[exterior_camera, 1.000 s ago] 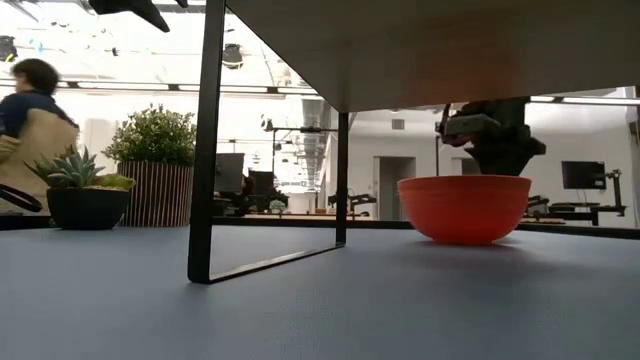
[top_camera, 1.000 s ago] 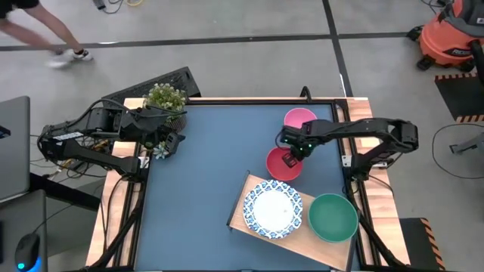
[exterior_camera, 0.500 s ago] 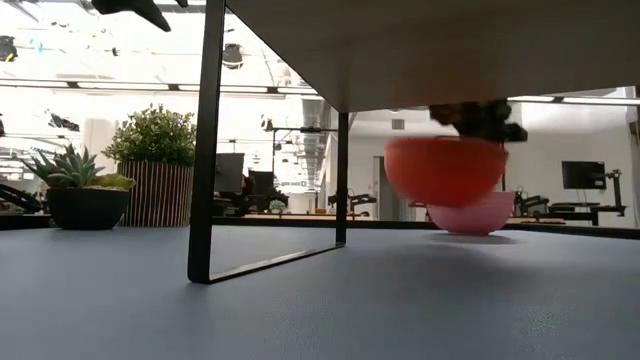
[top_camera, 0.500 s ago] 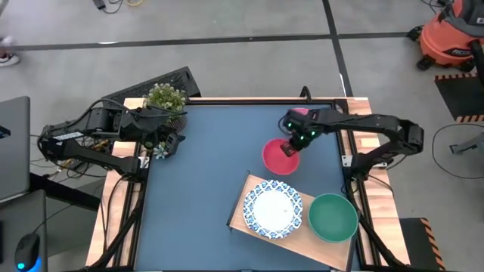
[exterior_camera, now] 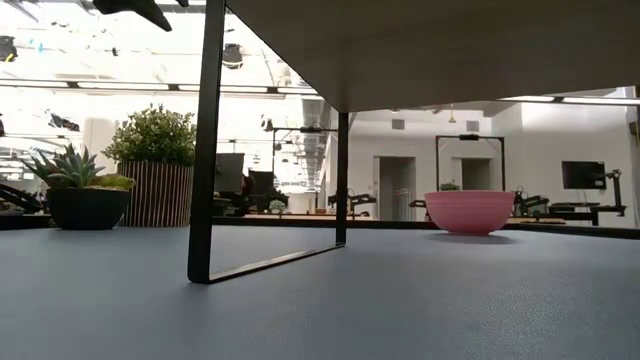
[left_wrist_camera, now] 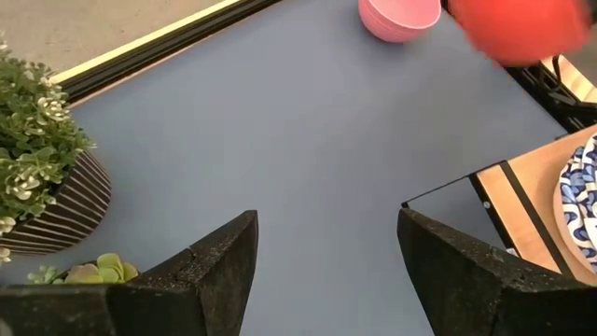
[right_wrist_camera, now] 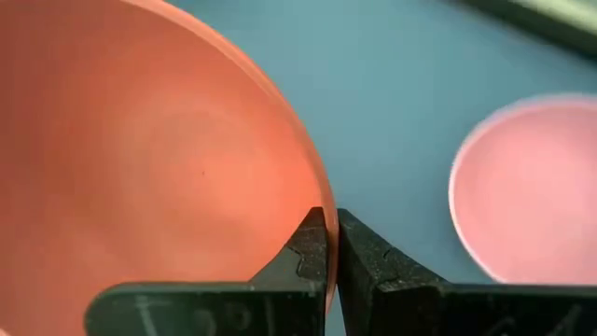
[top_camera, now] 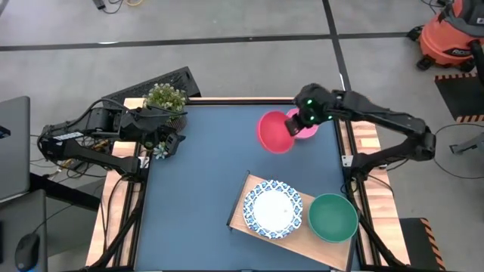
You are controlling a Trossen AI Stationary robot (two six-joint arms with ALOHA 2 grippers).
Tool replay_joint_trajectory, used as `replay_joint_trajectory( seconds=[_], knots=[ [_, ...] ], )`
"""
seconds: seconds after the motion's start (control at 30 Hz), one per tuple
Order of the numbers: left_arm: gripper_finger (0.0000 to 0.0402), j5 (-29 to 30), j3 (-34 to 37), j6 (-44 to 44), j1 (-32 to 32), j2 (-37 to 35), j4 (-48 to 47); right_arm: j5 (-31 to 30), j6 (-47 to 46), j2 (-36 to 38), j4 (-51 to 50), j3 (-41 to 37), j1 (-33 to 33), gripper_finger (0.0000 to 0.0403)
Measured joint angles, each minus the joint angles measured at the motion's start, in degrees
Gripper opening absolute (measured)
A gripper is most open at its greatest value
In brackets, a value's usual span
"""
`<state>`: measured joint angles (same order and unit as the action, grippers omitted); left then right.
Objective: Place and stack bowls onto a shelf
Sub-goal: Stack the orange bowl on top of the green bowl on the shelf
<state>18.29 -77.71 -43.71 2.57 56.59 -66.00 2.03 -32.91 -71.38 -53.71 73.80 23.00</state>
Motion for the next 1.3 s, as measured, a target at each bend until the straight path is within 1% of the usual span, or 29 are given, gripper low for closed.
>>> replay_joint_trajectory(
  seconds=[0.17, 0.3, 0.47, 0.6, 0.73, 0.87, 0.97, 1.1, 1.2, 1.3],
  knots=[
    [0.0243, 0.0, 0.0, 0.0, 0.0, 0.0, 0.0, -0.2, 0.5, 2.4, -0.3, 7.3, -0.3, 0.0028],
    [0.0243, -1.2, 0.0, 0.1, 0.0, 0.0, 0.0, 3.9, 2.4, 4.2, -3.6, 12.8, -1.9, 0.0028],
    [0.0243, -1.6, 0.0, 0.1, 0.0, 0.0, 0.0, 6.2, 1.1, 6.4, -8.3, 19.2, -6.8, 0.0028],
    [0.0243, -1.6, 0.0, 0.1, 0.0, 0.0, 0.0, 9.9, -0.4, 8.1, -9.9, 23.7, -12.3, 0.0028],
    [0.0243, -1.6, 0.0, 0.1, 0.0, 0.0, 0.0, 10.7, -4.8, 9.6, -12.6, 27.1, -19.7, 0.0028],
    [0.0243, -1.6, 0.0, -0.1, 0.0, 0.0, 0.0, 9.5, -13.1, 10.8, -17.7, 28.0, -29.4, 0.0028],
    [0.0243, -1.7, 0.0, -0.2, 0.0, 0.0, 0.0, 5.9, -20.4, 10.9, -23.1, 28.0, -37.7, 0.0028],
    [0.0243, -1.7, 0.0, -0.6, 0.0, 0.0, 0.0, -1.0, -30.7, 10.6, -30.9, 28.0, -48.3, 0.0028],
    [0.0243, -1.7, 0.0, -1.1, 0.0, 0.0, 0.0, -4.0, -37.0, 9.4, -35.8, 28.0, -55.5, 0.0028],
    [0.0243, -1.6, 0.0, -1.9, 0.0, 0.0, 0.0, -6.4, -40.7, 8.5, -35.8, 26.7, -61.8, 0.0028]
  ],
)
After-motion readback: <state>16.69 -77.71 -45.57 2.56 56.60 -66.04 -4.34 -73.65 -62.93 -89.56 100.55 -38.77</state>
